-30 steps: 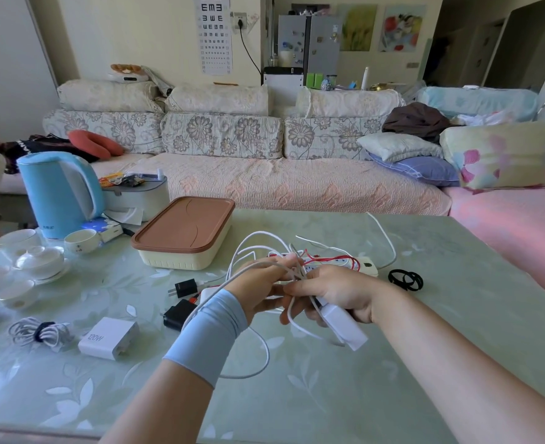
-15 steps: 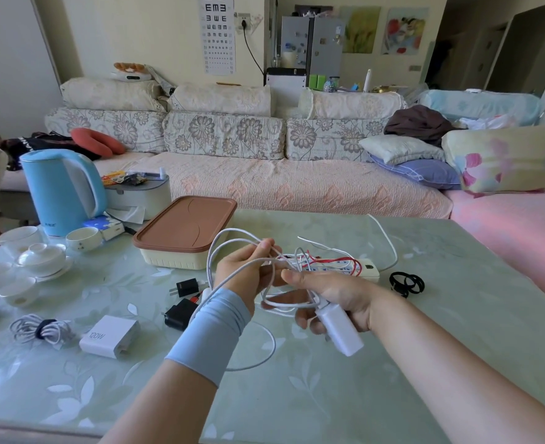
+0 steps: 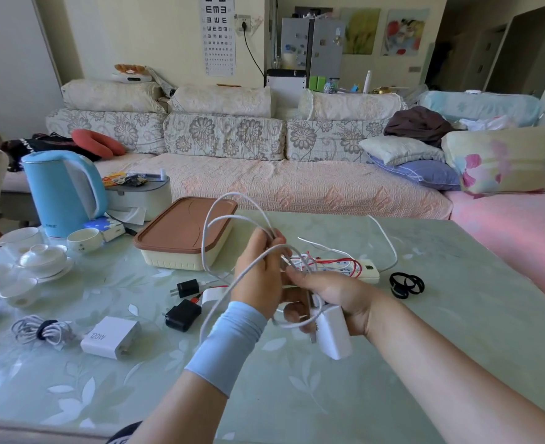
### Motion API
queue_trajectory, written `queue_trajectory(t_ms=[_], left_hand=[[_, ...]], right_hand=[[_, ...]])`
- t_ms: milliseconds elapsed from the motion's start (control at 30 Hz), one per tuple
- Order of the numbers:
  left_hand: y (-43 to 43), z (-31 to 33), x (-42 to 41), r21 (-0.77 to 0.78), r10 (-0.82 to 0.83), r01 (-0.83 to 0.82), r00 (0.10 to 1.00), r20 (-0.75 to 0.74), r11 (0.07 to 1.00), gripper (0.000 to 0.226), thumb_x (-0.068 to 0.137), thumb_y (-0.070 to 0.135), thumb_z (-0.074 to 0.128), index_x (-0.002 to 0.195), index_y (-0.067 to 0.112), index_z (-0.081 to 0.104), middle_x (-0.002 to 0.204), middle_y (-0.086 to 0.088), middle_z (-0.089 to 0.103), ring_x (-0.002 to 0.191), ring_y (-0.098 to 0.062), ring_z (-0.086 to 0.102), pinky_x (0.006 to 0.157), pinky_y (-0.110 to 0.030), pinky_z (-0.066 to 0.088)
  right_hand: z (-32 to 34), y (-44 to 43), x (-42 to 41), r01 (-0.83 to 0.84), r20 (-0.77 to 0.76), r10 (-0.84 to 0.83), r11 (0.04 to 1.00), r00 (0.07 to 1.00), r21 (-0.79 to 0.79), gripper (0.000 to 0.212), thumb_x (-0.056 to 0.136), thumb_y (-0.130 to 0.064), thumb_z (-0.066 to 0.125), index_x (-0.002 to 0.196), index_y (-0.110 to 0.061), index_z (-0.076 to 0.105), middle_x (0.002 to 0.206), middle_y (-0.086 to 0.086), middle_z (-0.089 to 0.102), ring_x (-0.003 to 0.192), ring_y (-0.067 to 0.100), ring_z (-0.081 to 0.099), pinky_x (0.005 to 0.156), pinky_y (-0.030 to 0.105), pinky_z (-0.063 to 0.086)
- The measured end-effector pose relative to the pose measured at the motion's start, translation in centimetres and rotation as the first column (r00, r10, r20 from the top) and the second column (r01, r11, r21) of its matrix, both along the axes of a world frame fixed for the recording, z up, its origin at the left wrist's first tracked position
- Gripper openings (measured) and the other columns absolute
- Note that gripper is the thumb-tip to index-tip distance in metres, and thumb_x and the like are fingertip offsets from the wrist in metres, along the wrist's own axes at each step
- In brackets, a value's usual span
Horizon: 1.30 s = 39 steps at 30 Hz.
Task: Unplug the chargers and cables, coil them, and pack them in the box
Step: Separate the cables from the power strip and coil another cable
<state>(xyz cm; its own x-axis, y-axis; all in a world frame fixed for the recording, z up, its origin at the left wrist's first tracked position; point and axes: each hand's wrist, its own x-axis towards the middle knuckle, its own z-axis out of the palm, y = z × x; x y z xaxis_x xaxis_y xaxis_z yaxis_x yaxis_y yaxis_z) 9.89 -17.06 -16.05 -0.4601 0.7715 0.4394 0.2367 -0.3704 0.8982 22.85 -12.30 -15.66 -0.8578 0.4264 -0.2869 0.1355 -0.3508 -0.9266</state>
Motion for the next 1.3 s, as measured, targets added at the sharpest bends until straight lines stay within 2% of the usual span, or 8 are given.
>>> queue_trajectory(t_ms=[233, 367, 500, 567, 700, 867, 1000, 1300], left_hand=[[0.6, 0.6, -0.6, -0.147, -0.154, 0.214, 0.927, 0.342, 0.966, 0.015, 0.097, 0.018, 0.054, 0.085, 0.013, 0.061, 0.075, -0.002, 0.069, 0.057, -0.014, 0.061, 0.057, -0.025, 0.051], [-0.4, 0.0, -2.6, -0.689, -0.333, 0.272, 0.942, 0.046, 0.671, 0.034, 0.100, 0.037, 0.043, 0.081, 0.014, 0.060, 0.068, 0.001, 0.067, 0.050, -0.017, 0.057, 0.048, -0.020, 0.040], [-3.3, 1.3, -2.7, -0.784, -0.904, 0.619, 0.307, 0.298, -0.048, 0.035, 0.098, 0.035, 0.042, 0.102, 0.007, 0.062, 0.104, -0.019, 0.070, 0.076, -0.019, 0.069, 0.064, -0.025, 0.051], [-3.8, 1.9, -2.0, -0.570, -0.950, 0.810, 0.052, 0.307, -0.140, 0.053, 0.095, 0.039, 0.042, 0.129, -0.002, 0.049, 0.121, -0.033, 0.058, 0.096, -0.027, 0.066, 0.077, -0.033, 0.051], [-3.0, 3.1, -0.3, 0.089, -0.879, 0.979, 0.120, 0.462, 0.181, 0.073, 0.088, 0.046, 0.060, 0.146, 0.009, 0.034, 0.128, -0.025, 0.056, 0.113, -0.039, 0.059, 0.090, -0.042, 0.050], [-1.8, 2.2, -1.6, -0.005, -0.447, 0.447, 0.894, -0.019, 0.894, 0.065, 0.074, 0.023, 0.073, 0.135, 0.020, 0.049, 0.136, 0.000, 0.058, 0.133, -0.015, 0.046, 0.113, -0.038, 0.034], [-1.7, 1.6, -1.9, -0.266, -0.393, 0.291, 0.736, -0.551, 0.919, 0.067, 0.068, 0.043, 0.076, 0.130, 0.034, 0.054, 0.127, 0.022, 0.059, 0.124, 0.005, 0.049, 0.117, -0.041, 0.026], [-0.6, 2.1, -2.8, -0.464, -0.357, 0.123, 0.812, -0.461, 0.877, 0.031, 0.081, 0.048, 0.071, 0.063, 0.024, 0.065, 0.056, -0.007, 0.063, 0.047, -0.016, 0.059, 0.057, -0.028, 0.046]], right_hand=[[0.4, 1.7, 1.6, -0.103, 0.092, 0.090, 0.983, 0.992, 0.150, 0.016, 0.088, -0.031, 0.065, 0.078, -0.023, 0.056, 0.059, -0.004, 0.038, 0.053, 0.011, 0.035, 0.048, 0.025, 0.030], [0.6, 2.1, 2.8, -0.100, 0.123, 0.084, 0.986, 0.989, 0.131, 0.023, 0.091, -0.038, 0.060, 0.088, -0.016, 0.054, 0.050, -0.007, 0.028, 0.050, 0.013, 0.042, 0.045, 0.021, 0.034], [0.5, 2.4, 3.4, -0.060, 0.258, -0.009, 0.964, 0.966, 0.261, 0.022, 0.098, -0.032, 0.054, 0.098, -0.011, 0.062, 0.049, -0.005, 0.034, 0.072, 0.024, 0.072, 0.043, 0.020, 0.036], [0.5, 2.2, 3.3, -0.067, 0.288, -0.048, 0.924, 0.957, 0.377, 0.014, 0.097, -0.026, 0.060, 0.091, -0.015, 0.067, 0.048, -0.004, 0.039, 0.053, 0.015, 0.061, 0.045, 0.021, 0.038], [0.8, 1.9, 3.1, -0.105, 0.246, -0.045, 0.821, 0.968, 0.562, 0.035, 0.084, -0.028, 0.074, 0.106, -0.004, 0.063, 0.068, 0.029, 0.054, 0.041, 0.011, 0.047, 0.045, 0.022, 0.045], [1.9, 1.9, 3.5, -0.196, 0.328, 0.045, 0.874, 0.943, 0.444, 0.040, 0.085, -0.042, 0.060, 0.100, -0.005, 0.067, 0.050, 0.004, 0.020, 0.032, 0.017, 0.040, 0.043, 0.027, 0.032], [2.4, 2.1, 3.5, -0.166, 0.195, 0.070, 0.831, 0.978, 0.531, 0.007, 0.087, -0.012, 0.058, 0.091, -0.011, 0.064, 0.055, 0.013, 0.036, 0.033, 0.018, 0.040, 0.041, 0.025, 0.037], [3.0, 3.8, 5.7, 0.212, -0.036, -0.246, 0.740, 0.969, 0.638, 0.011, 0.087, 0.003, 0.066, 0.084, -0.007, 0.066, 0.047, -0.004, 0.058, 0.035, 0.011, 0.051, 0.041, 0.018, 0.040]])
